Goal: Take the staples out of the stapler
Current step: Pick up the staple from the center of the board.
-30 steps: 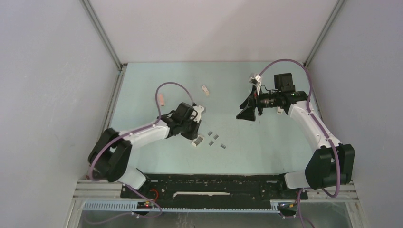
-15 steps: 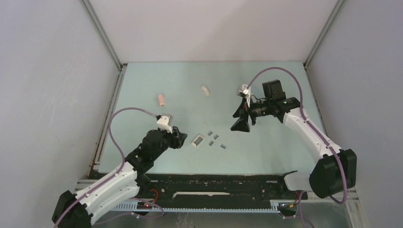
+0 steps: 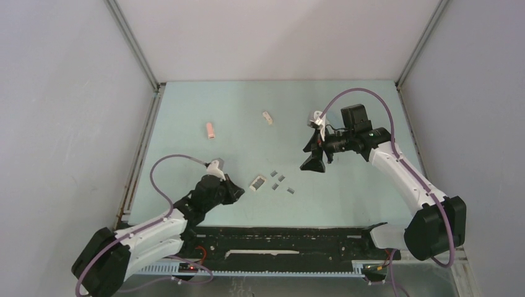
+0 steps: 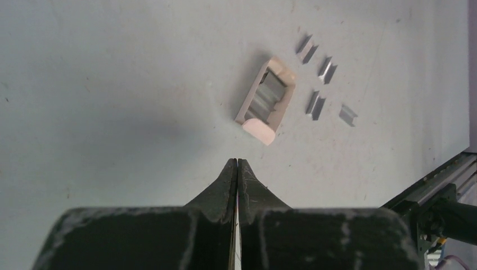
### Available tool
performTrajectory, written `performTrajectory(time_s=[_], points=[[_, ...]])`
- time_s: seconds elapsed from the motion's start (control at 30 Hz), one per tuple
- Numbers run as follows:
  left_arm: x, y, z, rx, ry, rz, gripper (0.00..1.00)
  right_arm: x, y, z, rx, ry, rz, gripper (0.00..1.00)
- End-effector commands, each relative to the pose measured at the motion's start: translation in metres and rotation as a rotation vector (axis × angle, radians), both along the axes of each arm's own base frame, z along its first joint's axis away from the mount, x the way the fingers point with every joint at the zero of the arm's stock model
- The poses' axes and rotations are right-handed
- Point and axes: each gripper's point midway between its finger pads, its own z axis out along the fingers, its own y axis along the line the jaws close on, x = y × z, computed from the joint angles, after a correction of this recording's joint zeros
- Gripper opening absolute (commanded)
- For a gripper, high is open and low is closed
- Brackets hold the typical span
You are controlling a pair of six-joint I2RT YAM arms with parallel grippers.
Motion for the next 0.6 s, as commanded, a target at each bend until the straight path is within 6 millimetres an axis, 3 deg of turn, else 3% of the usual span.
performTrajectory(time_s=[0.0,0.3,0.4,0.57], points=[[0.002,-0.018,0.008,-0.062,0.017,-0.03,0.03,0.005,0.0,0.005,0.008,-0.046,0.001,0.85],[-0.004,-0.029,-0.014,-0.034,0.098,-0.049,0.02,0.004,0.0,0.005,0.009,-0.041,0.003,0.85],[0.009,-0.022,-0.023,0.044,0.116,0.019,0.01,0.004,0.0,0.005,0.011,-0.041,0.003,0.85],[0.029,-0.019,-0.017,0.12,0.097,0.065,0.0,0.004,0.0,0.006,0.013,-0.041,0.004,0.85]])
